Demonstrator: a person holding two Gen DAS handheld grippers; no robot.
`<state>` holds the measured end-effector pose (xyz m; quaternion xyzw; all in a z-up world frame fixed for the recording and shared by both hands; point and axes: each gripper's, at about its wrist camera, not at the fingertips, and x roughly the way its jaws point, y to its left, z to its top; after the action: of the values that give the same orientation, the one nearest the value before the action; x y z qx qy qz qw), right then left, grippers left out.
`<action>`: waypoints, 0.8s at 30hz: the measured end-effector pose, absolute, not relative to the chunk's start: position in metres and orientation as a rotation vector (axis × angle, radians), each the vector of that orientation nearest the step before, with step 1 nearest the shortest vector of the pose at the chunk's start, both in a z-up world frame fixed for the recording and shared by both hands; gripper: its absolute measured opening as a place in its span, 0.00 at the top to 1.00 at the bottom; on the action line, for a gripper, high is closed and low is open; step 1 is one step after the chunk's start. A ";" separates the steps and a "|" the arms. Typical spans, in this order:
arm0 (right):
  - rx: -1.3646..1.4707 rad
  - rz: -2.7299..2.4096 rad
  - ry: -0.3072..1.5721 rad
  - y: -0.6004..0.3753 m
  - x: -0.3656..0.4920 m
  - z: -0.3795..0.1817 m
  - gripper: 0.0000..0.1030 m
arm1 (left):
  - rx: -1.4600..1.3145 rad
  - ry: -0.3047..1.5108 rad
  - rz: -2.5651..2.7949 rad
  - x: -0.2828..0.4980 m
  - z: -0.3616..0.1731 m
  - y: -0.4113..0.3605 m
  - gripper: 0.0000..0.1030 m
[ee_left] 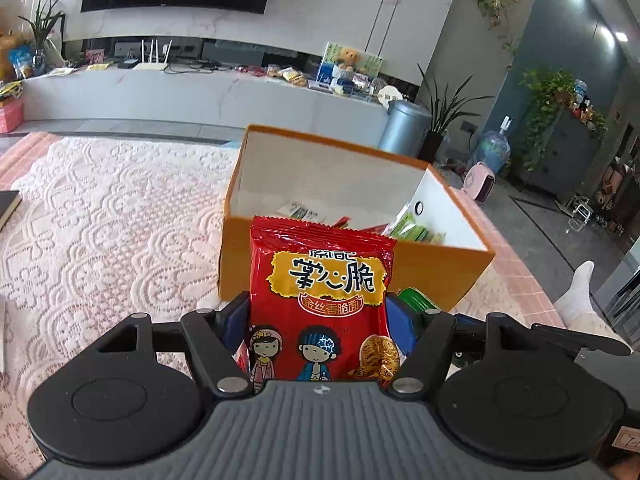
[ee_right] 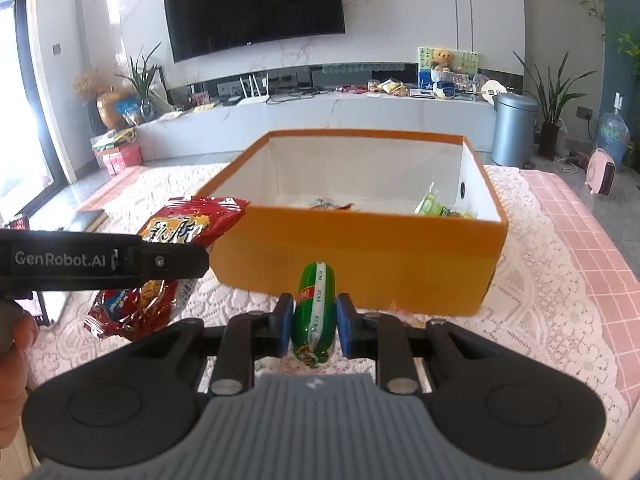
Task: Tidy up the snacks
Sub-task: 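Lift the red bag and green sausage over the box rim with both tools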
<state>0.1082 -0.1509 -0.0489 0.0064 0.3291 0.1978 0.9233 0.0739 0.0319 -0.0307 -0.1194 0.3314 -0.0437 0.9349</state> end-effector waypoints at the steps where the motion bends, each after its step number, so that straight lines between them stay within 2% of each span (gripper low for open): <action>1: 0.021 0.404 0.675 -0.153 0.110 -0.047 0.80 | -0.244 0.674 -0.092 0.075 -0.030 0.032 0.23; 24: -0.010 0.325 0.600 -0.178 0.176 -0.009 0.81 | -0.130 0.606 -0.104 0.139 -0.005 0.001 0.23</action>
<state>0.1757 -0.1776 -0.0093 -0.0049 0.2942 0.1593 0.9424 0.1393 0.0007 -0.0052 -0.0637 0.2978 -0.0510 0.9511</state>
